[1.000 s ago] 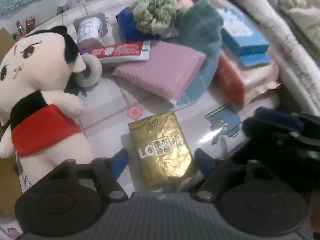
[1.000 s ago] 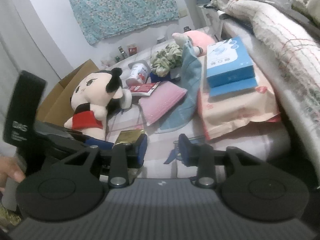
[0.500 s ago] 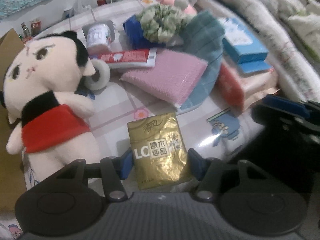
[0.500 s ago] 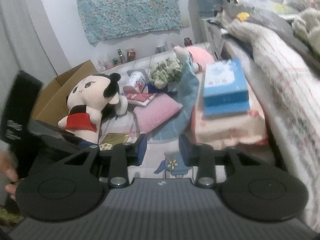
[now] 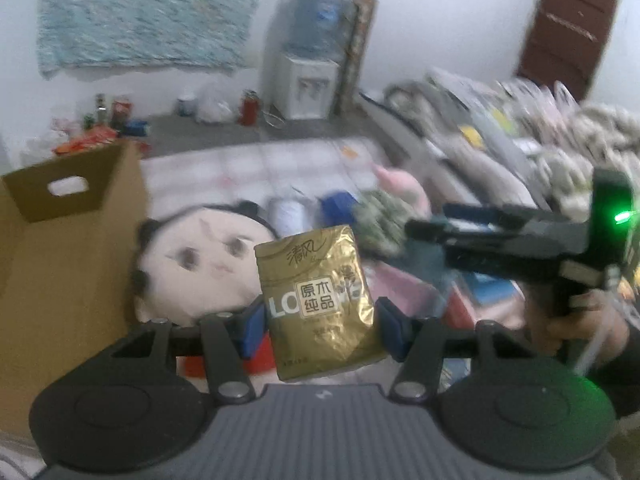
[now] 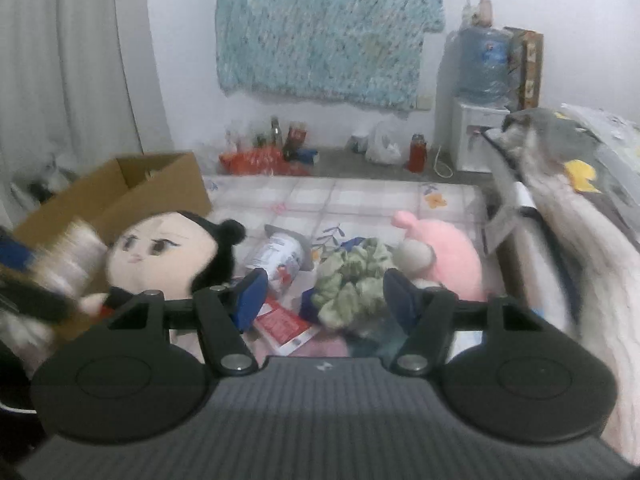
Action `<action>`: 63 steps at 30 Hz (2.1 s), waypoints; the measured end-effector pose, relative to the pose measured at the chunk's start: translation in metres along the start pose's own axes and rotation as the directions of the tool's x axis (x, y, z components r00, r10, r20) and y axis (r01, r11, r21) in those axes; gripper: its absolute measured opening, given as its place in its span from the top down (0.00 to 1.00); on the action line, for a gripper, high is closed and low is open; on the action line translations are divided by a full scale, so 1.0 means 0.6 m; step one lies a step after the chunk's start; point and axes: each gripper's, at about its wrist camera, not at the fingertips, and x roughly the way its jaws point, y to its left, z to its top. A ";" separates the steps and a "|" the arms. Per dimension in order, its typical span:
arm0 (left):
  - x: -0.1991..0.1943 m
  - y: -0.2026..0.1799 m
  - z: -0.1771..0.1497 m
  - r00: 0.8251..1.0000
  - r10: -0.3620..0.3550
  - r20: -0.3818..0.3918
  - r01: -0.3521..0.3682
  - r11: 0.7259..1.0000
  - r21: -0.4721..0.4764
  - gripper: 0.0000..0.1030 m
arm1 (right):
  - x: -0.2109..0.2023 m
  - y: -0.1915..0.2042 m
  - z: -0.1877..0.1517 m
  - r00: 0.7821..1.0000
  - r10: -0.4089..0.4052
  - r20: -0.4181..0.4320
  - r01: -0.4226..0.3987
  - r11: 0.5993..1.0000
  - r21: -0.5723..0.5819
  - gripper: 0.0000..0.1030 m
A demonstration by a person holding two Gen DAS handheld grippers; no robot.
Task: Organize soft objects
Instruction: 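Carry the gold packet with the left gripper over the cardboard box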
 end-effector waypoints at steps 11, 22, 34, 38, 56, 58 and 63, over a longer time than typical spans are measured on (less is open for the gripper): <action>0.003 0.081 0.012 0.999 0.038 0.010 -0.037 0.996 -0.084 0.43 | 0.175 -0.015 0.008 0.976 -0.102 -0.194 0.097 0.995 -0.032 0.42; -0.018 0.093 -0.001 0.999 0.022 0.031 -0.019 0.994 -0.104 0.43 | 0.120 -0.016 0.018 0.986 -0.086 -0.142 0.094 0.994 0.054 1.00; -0.111 0.114 -0.021 0.990 0.060 0.127 -0.043 0.990 -0.132 0.43 | -0.059 0.086 0.040 0.998 -0.038 0.052 0.034 0.997 0.074 1.00; -0.151 0.129 -0.029 0.982 0.098 0.161 -0.073 0.986 -0.153 0.43 | -0.101 0.131 0.056 0.994 0.027 0.105 -0.034 0.997 0.066 1.00; -0.253 0.302 0.017 0.914 0.352 0.200 -0.282 0.908 -0.308 0.43 | -0.068 0.388 0.248 0.852 0.502 0.149 -0.510 0.860 0.019 1.00; -0.241 0.335 0.036 0.911 0.373 0.176 -0.306 0.898 -0.317 0.43 | -0.031 0.419 0.270 0.836 0.536 0.118 -0.544 0.838 0.050 1.00; -0.180 0.412 0.084 0.925 0.366 0.101 -0.323 0.899 -0.295 0.43 | 0.086 0.480 0.320 0.819 0.573 0.028 -0.571 0.811 0.128 1.00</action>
